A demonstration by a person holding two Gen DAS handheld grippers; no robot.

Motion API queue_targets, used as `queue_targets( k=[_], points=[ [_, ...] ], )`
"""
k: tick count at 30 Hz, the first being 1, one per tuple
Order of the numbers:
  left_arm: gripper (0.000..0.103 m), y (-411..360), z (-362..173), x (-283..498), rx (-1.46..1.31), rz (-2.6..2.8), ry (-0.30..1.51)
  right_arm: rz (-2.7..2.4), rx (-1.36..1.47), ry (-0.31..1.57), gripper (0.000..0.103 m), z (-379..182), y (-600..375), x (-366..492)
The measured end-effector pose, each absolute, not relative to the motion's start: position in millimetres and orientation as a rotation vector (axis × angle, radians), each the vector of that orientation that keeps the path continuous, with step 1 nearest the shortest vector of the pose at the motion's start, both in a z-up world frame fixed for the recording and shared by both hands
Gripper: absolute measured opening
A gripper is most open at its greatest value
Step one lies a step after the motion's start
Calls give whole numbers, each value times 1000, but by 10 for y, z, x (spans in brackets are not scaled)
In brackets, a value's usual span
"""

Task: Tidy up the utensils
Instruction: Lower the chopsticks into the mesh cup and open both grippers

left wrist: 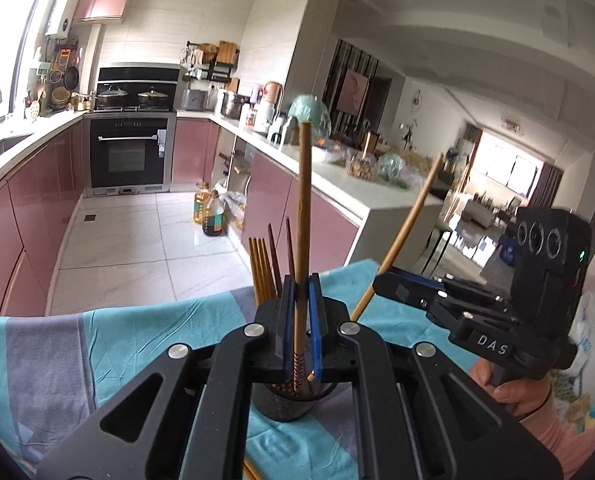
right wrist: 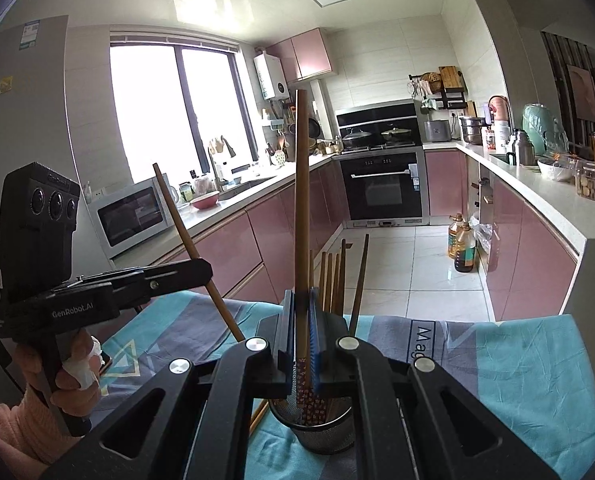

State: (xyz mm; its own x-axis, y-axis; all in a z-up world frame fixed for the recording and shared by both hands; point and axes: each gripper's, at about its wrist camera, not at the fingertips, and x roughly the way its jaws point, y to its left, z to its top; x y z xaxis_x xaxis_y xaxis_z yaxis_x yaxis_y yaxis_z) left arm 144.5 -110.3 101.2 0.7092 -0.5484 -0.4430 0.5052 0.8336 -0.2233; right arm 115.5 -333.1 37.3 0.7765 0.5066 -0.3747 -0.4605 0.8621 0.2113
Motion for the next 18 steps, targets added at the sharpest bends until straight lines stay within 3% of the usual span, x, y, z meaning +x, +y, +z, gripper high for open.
queue_targets(
  k=[18],
  points=[
    [7, -1379, 583, 1775, 74, -540, 693, 517, 57, 588, 6, -34, -3126, 1396]
  ],
)
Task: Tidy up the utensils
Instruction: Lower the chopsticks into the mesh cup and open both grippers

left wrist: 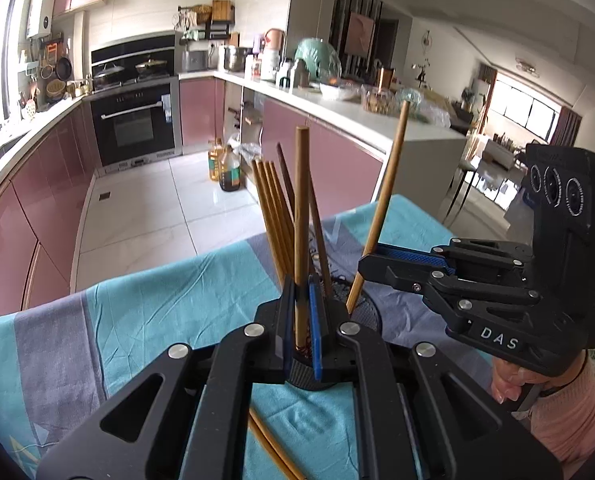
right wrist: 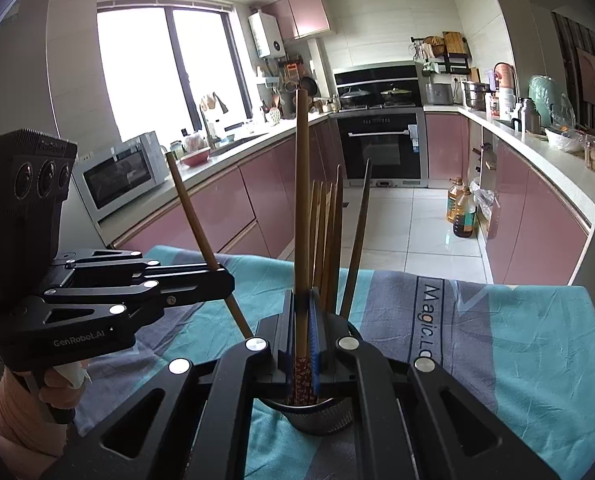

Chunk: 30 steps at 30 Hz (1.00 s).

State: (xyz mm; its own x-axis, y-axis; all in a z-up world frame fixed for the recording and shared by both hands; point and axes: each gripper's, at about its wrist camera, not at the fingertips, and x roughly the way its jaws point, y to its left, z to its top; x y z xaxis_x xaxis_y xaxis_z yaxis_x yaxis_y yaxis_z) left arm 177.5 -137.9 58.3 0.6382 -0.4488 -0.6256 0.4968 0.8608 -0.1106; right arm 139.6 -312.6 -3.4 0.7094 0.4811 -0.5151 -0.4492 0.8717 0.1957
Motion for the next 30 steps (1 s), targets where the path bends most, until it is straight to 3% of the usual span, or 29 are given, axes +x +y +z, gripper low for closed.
queue_targets(
  k=[18, 30],
  points=[
    [8, -1423, 285, 2082, 55, -515, 773, 499, 80, 668, 6, -237, -3041, 1622],
    [27, -1188, 307, 1878, 2, -496, 714, 506, 107, 655, 12, -229, -3076, 1522]
  ],
)
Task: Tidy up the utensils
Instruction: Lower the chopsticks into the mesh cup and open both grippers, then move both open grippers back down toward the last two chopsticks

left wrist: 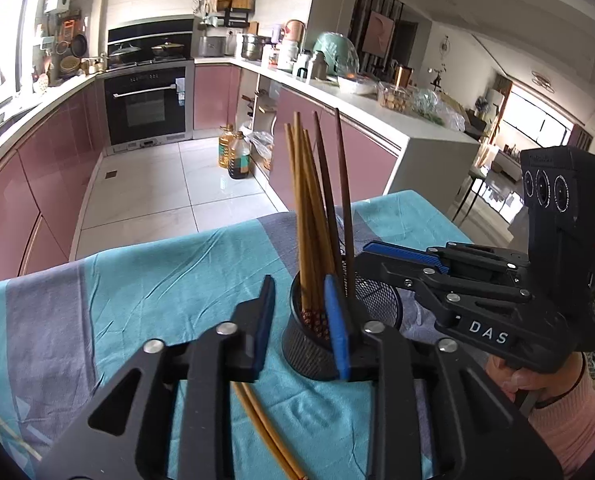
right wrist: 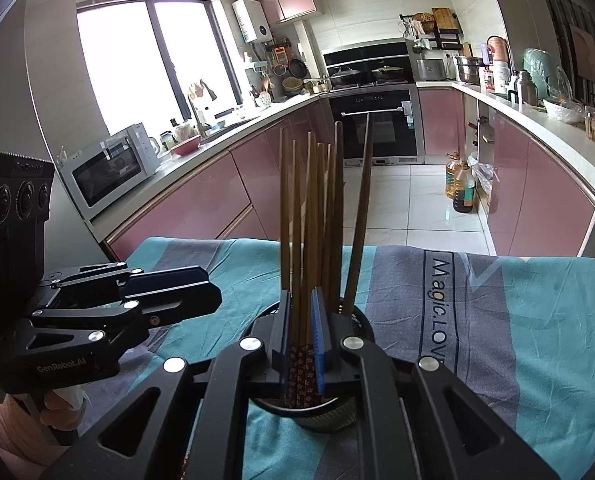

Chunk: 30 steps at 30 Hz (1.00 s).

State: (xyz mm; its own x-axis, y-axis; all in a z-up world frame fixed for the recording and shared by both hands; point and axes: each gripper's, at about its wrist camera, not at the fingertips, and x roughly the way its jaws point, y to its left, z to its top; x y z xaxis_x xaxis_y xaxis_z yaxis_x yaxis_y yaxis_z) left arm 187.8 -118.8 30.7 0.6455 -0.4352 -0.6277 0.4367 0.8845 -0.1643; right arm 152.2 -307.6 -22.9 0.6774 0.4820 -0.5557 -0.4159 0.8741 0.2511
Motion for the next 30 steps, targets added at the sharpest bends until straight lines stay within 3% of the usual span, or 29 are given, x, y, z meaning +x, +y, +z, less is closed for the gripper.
queue_targets(
  k=[7, 13, 16, 24, 30],
  points=[
    [40, -926, 276, 1589, 4, -460, 657, 570, 120, 603, 27, -145, -3058, 1225],
    [57, -678, 115, 1375, -13, -410, 656, 646, 125, 603, 38, -221, -2950, 929],
    [61, -581, -15, 1312, -9, -382, 673, 656, 105, 650, 39, -389, -2841, 857],
    [91, -400, -430, 1126, 12, -299, 721, 657, 103, 794, 47, -873, -2603, 835],
    [97, -366, -632, 1035, 21, -251, 745, 628, 84, 832, 56, -1034, -2507, 791]
  ],
)
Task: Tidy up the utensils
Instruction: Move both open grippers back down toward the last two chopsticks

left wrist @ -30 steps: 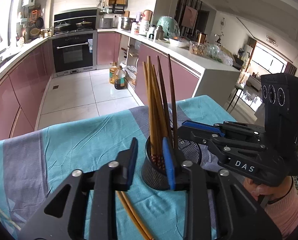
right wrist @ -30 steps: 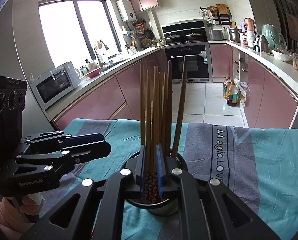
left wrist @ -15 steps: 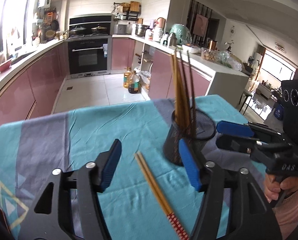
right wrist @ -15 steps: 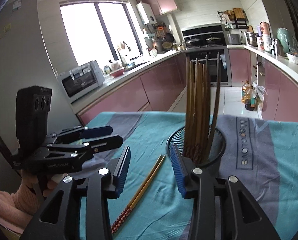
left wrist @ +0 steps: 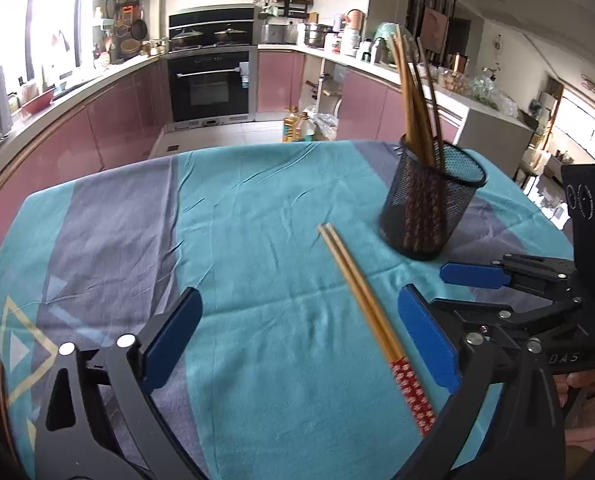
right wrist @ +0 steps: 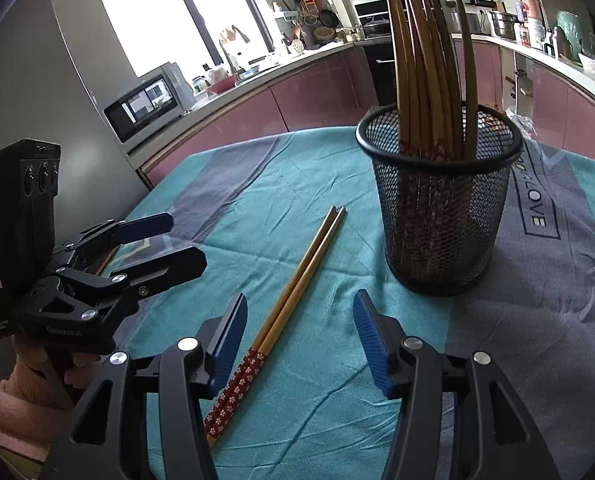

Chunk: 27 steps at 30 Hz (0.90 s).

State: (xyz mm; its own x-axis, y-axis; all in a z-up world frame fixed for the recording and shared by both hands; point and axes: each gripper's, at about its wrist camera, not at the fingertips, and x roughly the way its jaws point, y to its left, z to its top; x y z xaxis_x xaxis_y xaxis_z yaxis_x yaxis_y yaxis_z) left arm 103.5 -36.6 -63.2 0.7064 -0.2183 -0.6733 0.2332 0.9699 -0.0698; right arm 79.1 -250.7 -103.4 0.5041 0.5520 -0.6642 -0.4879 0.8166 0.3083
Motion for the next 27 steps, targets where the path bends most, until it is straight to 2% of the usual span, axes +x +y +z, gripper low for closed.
queue_targets(
  k=[10, 16, 27],
  points=[
    [97, -280, -704, 984, 27, -205, 758, 598, 10, 863, 55, -1154, -2300, 781],
    [97, -259, -738, 965, 25, -198, 764, 574, -9, 875, 49, -1209, -2264, 810],
    [96, -246, -773, 974, 19, -203, 773, 554, -48, 888, 44, -1247, -2151, 822]
  ],
)
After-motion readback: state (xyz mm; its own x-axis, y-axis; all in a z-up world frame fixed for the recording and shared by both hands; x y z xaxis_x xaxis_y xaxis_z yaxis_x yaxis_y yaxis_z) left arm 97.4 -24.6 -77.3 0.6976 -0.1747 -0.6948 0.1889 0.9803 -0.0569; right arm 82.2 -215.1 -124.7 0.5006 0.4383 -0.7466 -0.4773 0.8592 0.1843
